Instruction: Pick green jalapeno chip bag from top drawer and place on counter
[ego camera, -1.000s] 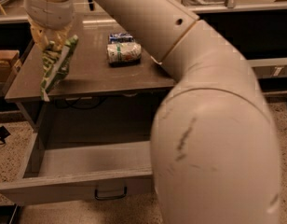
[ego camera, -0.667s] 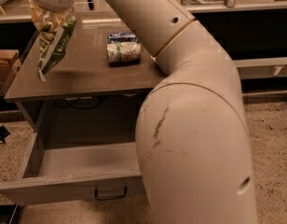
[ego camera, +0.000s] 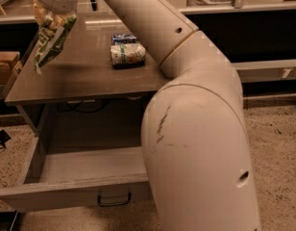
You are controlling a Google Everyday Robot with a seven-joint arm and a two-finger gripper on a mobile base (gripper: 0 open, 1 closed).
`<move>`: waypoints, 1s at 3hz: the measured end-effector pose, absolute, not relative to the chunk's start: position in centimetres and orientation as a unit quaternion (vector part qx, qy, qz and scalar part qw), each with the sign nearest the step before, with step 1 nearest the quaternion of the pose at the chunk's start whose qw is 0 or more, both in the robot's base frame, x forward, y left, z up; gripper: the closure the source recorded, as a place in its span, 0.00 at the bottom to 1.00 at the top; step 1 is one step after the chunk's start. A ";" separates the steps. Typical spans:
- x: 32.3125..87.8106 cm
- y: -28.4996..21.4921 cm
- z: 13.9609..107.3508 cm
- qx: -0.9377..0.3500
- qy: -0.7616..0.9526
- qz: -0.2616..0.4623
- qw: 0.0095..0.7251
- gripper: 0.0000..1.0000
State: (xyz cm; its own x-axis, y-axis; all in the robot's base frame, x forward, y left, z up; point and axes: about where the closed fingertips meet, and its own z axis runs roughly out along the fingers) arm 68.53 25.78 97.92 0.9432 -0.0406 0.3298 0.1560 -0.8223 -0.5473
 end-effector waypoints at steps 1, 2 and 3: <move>68.5 25.8 97.9 -0.940 -0.031 -0.166 0.297 0.35; 68.5 25.8 97.9 -0.940 -0.031 -0.166 0.296 0.12; 68.5 25.8 97.9 -0.940 -0.031 -0.166 0.296 0.00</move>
Offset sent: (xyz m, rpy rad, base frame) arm 0.0000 0.0000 0.0000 0.0000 0.0000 0.0000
